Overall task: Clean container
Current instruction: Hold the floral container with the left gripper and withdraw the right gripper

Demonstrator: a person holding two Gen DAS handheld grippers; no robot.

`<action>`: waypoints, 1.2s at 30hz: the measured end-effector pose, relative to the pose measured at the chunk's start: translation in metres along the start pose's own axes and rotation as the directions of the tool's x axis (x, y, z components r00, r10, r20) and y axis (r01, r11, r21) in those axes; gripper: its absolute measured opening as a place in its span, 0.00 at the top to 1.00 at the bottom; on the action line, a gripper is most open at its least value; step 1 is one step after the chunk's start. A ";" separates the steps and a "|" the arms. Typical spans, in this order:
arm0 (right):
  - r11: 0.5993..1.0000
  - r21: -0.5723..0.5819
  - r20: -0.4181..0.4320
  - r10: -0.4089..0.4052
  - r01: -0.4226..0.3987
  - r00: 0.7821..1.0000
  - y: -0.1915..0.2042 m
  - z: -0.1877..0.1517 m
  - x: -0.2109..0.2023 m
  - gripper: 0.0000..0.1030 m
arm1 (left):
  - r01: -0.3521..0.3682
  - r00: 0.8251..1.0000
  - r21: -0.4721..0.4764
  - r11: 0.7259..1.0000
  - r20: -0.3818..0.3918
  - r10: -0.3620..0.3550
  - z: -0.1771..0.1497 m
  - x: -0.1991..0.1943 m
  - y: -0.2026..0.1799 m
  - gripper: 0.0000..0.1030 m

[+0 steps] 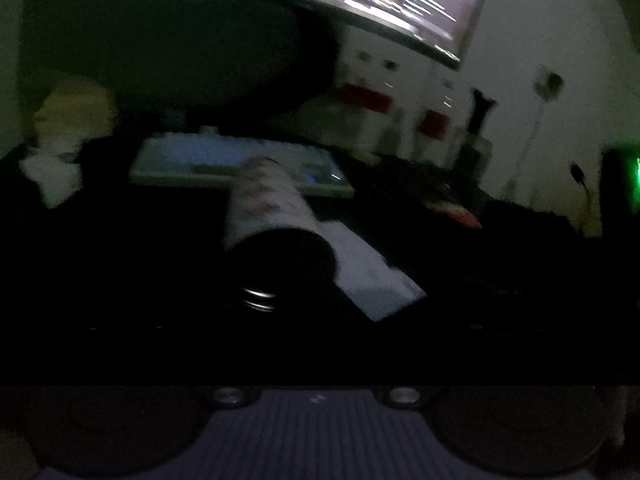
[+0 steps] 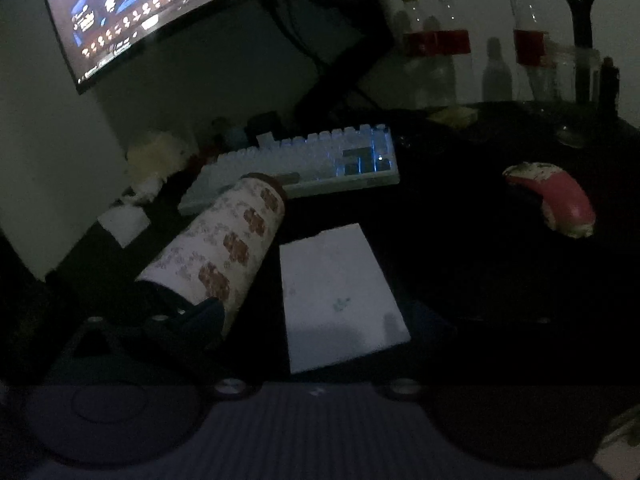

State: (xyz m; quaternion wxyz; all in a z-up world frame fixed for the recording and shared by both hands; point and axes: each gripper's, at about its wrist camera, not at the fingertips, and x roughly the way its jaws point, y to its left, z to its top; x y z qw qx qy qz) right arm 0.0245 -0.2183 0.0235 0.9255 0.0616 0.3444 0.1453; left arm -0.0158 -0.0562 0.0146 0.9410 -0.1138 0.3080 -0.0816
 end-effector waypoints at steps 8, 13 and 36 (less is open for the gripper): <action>0.999 -0.021 -0.027 -0.040 0.040 0.999 0.020 0.009 -0.019 0.00 | -0.227 0.974 0.041 0.973 -0.020 0.227 0.020 -0.011 -0.008 0.00; 1.000 0.011 -0.093 0.003 -0.002 0.996 0.026 0.015 -0.026 0.00 | -0.150 0.982 0.007 0.989 -0.114 0.150 0.024 -0.007 -0.005 0.00; 0.998 0.042 -0.146 0.044 -0.039 0.988 0.020 0.004 -0.024 0.00 | -0.228 0.958 -0.022 0.973 -0.184 0.220 0.030 -0.009 0.007 0.00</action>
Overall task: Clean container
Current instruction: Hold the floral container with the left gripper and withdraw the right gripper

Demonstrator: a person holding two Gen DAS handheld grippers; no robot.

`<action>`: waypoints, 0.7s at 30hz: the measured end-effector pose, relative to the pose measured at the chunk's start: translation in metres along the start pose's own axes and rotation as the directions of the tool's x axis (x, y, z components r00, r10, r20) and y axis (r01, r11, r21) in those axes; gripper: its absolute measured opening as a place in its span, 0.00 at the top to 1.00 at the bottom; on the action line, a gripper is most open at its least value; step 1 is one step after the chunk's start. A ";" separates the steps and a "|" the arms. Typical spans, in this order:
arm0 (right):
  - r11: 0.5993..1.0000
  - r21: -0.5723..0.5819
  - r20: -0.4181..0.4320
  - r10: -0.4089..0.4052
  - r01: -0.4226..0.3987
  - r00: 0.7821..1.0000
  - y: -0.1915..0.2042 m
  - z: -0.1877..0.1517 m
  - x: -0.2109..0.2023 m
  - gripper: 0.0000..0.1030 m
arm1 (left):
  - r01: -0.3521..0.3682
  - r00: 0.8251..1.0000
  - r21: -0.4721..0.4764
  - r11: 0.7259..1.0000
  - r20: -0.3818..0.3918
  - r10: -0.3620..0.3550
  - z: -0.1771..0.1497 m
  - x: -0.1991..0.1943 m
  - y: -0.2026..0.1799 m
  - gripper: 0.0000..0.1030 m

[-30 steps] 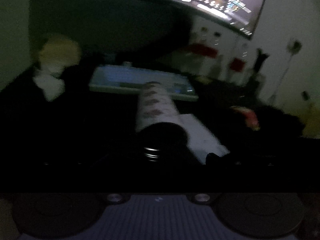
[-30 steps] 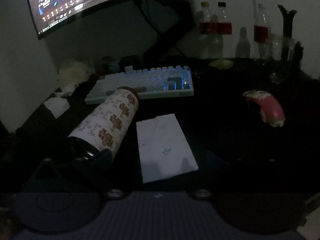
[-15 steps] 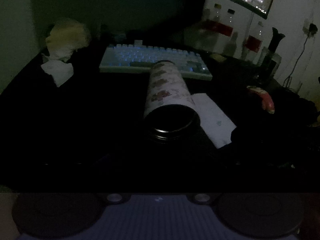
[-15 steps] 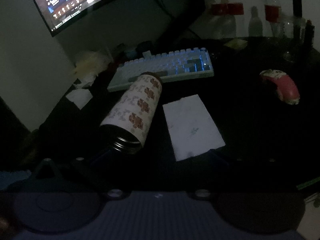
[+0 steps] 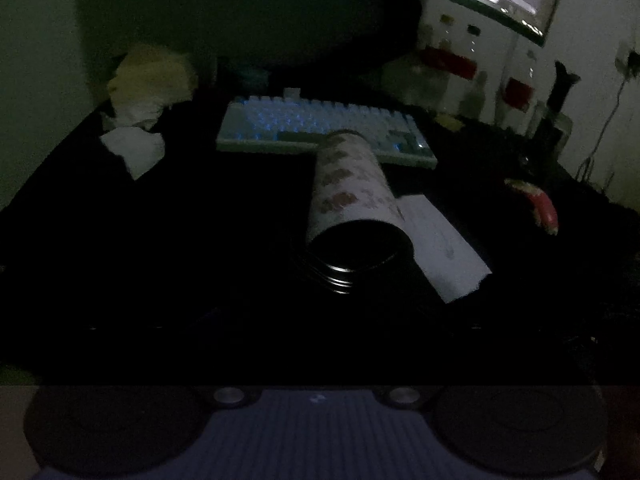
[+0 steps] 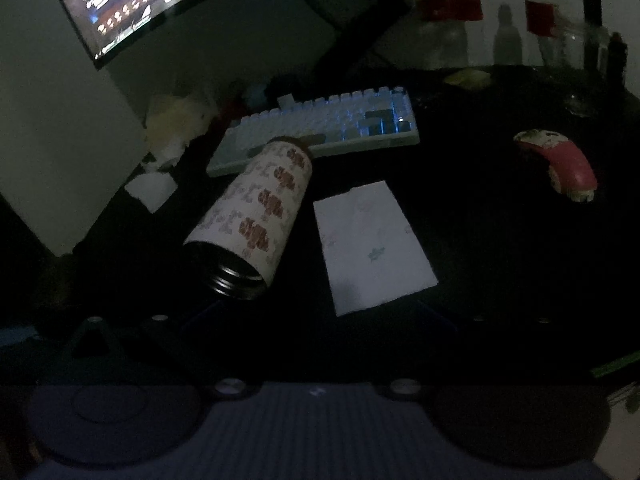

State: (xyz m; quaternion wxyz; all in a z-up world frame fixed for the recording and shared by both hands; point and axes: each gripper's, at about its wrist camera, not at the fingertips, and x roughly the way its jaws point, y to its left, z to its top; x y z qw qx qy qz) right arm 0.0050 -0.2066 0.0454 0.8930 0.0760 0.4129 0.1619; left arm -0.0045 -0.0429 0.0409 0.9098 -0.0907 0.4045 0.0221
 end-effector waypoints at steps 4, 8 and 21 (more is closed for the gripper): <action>1.000 -0.012 -0.001 0.002 -0.002 1.000 0.002 -0.001 0.000 0.00 | -0.004 1.000 -0.002 1.000 0.005 0.004 0.000 -0.001 0.000 0.00; 1.000 -0.023 -0.001 0.000 -0.001 1.000 0.007 -0.003 0.000 0.00 | 0.001 1.000 0.007 1.000 0.002 -0.001 0.001 0.000 0.003 0.00; 1.000 -0.026 -0.001 0.000 0.000 1.000 0.007 -0.006 0.000 0.00 | 0.005 1.000 0.021 1.000 0.002 -0.005 0.001 0.000 0.004 0.00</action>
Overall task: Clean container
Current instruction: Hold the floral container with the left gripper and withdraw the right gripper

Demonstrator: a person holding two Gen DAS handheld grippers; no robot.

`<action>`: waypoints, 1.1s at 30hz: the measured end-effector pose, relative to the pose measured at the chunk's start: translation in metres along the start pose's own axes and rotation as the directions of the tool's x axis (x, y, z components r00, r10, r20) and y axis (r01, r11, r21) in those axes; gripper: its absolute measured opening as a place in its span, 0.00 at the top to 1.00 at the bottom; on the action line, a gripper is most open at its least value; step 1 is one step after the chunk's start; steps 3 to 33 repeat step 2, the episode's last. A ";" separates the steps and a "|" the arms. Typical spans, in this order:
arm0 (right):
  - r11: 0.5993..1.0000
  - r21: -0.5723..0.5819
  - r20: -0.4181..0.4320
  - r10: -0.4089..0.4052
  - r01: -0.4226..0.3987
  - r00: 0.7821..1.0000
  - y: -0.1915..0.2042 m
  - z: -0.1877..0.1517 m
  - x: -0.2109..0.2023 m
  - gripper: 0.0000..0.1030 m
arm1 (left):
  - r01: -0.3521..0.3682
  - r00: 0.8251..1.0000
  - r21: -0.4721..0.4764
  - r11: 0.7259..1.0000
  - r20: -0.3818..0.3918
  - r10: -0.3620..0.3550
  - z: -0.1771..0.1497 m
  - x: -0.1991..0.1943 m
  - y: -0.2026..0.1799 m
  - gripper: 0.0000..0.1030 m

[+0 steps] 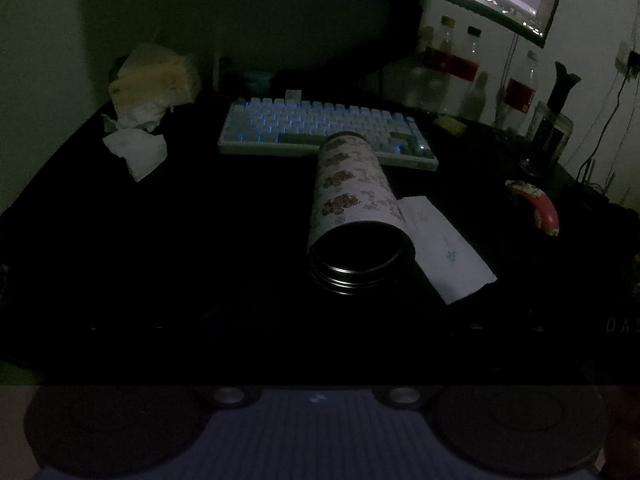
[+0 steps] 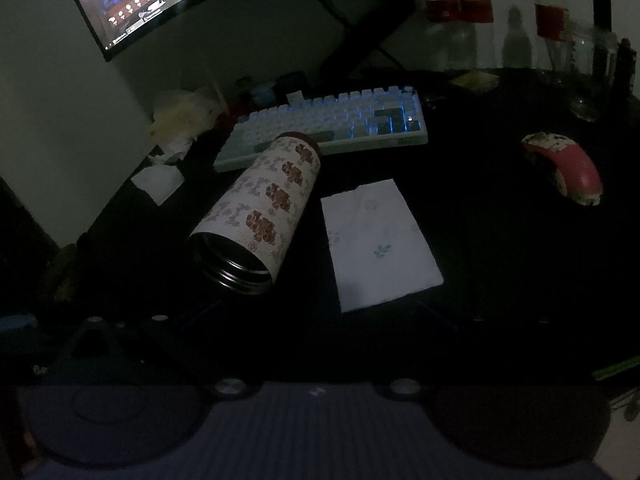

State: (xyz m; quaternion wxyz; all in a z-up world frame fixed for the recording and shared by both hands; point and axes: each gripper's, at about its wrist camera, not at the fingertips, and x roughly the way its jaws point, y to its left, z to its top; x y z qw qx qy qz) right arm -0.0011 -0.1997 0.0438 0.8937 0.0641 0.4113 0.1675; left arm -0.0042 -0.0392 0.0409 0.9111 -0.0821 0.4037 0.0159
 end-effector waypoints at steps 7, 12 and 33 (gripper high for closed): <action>1.000 -0.002 -0.002 0.002 -0.002 1.000 0.001 0.000 0.000 0.00 | -0.002 1.000 -0.003 1.000 0.004 0.002 0.000 -0.001 -0.001 0.00; 1.000 -0.002 -0.002 0.002 -0.002 1.000 0.001 0.000 0.000 0.00 | -0.002 1.000 -0.003 1.000 0.004 0.002 0.000 -0.001 -0.001 0.00; 1.000 -0.002 -0.002 0.002 -0.002 1.000 0.001 0.000 0.000 0.00 | -0.002 1.000 -0.003 1.000 0.004 0.002 0.000 -0.001 -0.001 0.00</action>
